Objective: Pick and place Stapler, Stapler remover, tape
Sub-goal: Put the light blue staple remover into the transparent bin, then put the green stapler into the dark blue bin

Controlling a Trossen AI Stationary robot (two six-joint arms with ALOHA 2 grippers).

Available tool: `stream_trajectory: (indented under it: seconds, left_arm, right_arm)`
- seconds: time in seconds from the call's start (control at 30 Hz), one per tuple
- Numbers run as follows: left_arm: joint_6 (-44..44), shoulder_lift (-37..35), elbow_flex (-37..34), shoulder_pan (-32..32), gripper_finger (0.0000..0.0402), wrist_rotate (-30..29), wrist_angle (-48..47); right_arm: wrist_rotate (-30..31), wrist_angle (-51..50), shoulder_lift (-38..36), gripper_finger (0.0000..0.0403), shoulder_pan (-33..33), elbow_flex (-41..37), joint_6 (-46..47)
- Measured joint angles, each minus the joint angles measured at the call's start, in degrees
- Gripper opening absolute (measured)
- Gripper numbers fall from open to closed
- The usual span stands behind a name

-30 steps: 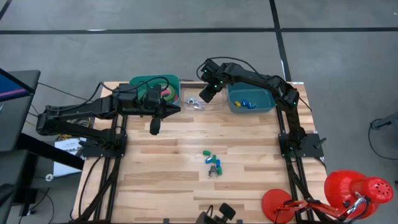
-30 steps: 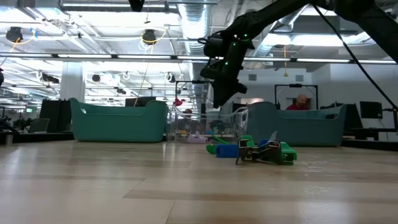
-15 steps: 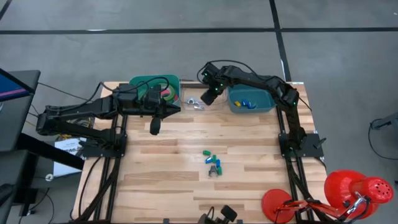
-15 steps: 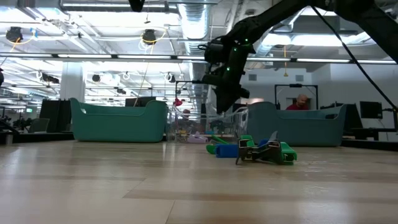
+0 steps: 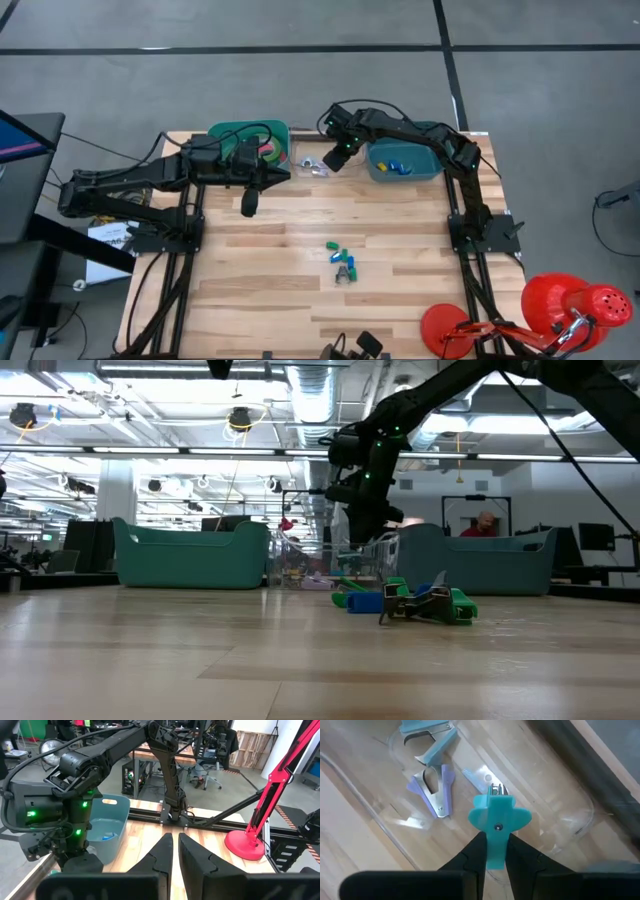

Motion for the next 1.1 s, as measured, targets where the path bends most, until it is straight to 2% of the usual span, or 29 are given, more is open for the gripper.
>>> stream_trajectory:
  seconds: [0.6,0.87,1.1]
  left_arm:
    - [0.00,0.00,0.00,-0.01,0.0021,0.00,0.00]
    - [0.00,0.00,0.00,0.00,0.0021,0.01,0.00]
    - [0.00,0.00,0.00,0.00,0.0021,-0.01,0.00]
  right_arm:
    - [0.00,0.13,-0.69,0.0093,0.05,-0.01,-0.02]
    - [0.00,-0.19,-7.09,0.0102,1.20,-0.02,-0.67]
    - [-0.02,-1.36,-13.21,0.0103,5.09,0.00,-4.61]
